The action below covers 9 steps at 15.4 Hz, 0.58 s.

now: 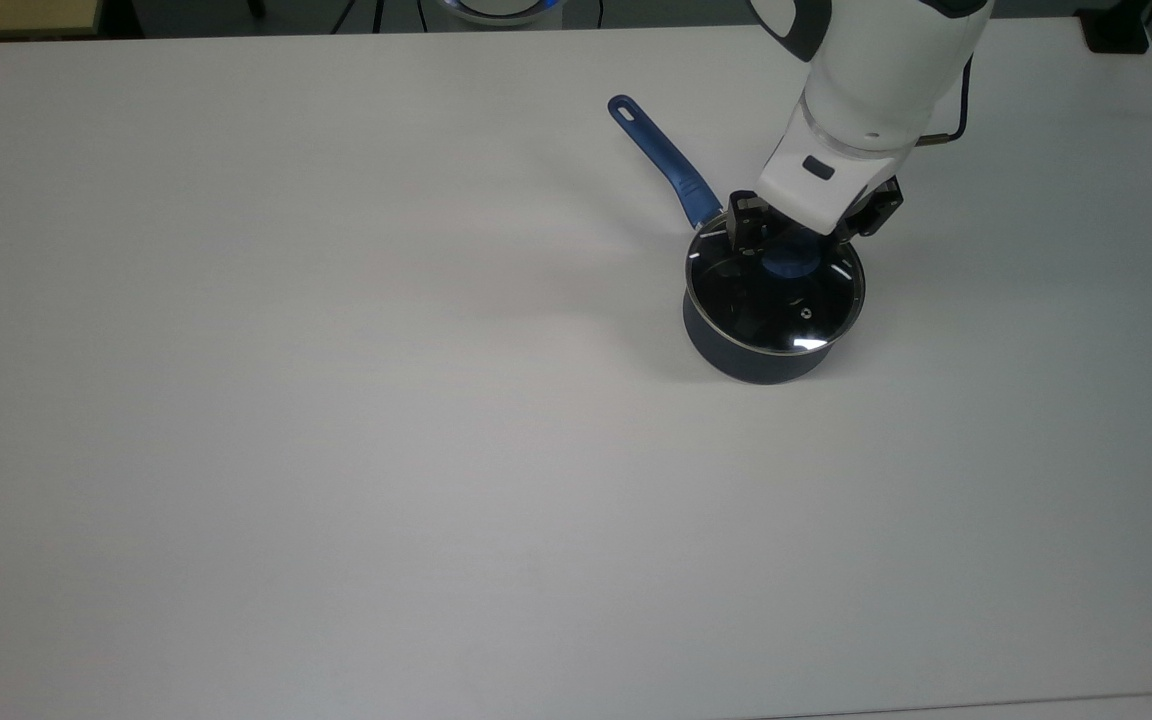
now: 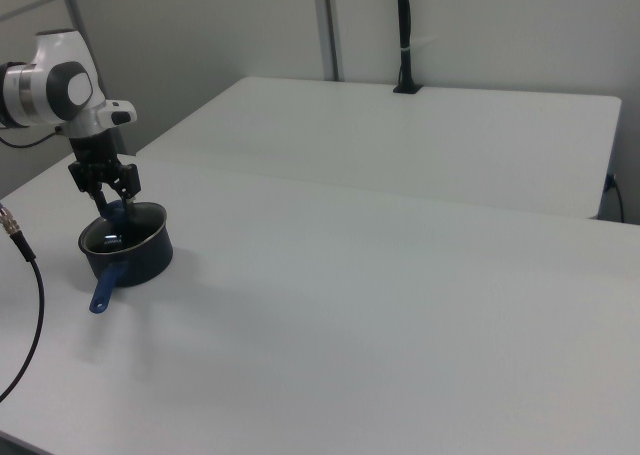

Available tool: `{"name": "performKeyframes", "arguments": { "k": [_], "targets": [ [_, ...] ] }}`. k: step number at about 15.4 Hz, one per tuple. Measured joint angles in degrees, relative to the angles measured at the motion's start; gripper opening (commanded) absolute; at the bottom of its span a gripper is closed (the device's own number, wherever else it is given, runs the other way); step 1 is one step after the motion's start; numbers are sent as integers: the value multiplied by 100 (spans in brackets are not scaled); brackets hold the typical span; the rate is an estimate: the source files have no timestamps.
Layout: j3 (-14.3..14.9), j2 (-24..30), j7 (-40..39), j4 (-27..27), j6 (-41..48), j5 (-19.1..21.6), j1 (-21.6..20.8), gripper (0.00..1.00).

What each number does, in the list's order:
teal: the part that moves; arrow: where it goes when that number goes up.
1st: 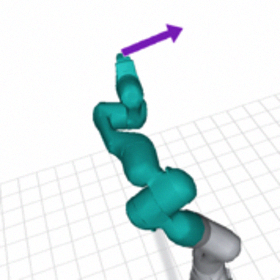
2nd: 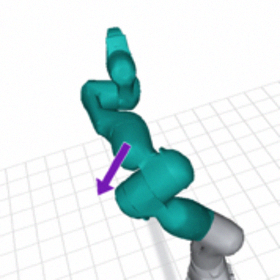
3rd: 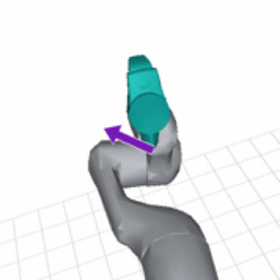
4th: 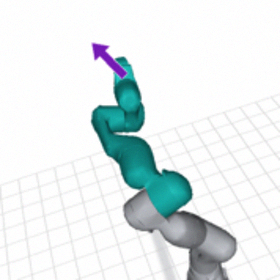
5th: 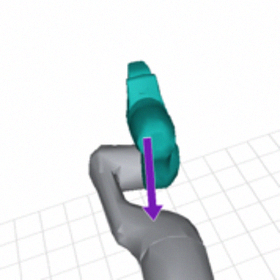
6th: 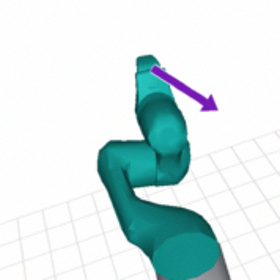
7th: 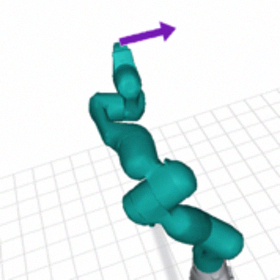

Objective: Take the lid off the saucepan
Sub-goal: 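Close the gripper on the blue knob of the glass lid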

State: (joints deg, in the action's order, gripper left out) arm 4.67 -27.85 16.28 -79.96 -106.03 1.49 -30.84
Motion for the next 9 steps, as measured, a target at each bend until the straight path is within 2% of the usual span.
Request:
{"name": "performKeyframes", "arguments": {
  "k": [5, 9],
  "targets": [
    [0, 0, 0, 0, 0, -2, 0, 39],
    [0, 0, 0, 0, 0, -6, 0, 33]
  ]
}}
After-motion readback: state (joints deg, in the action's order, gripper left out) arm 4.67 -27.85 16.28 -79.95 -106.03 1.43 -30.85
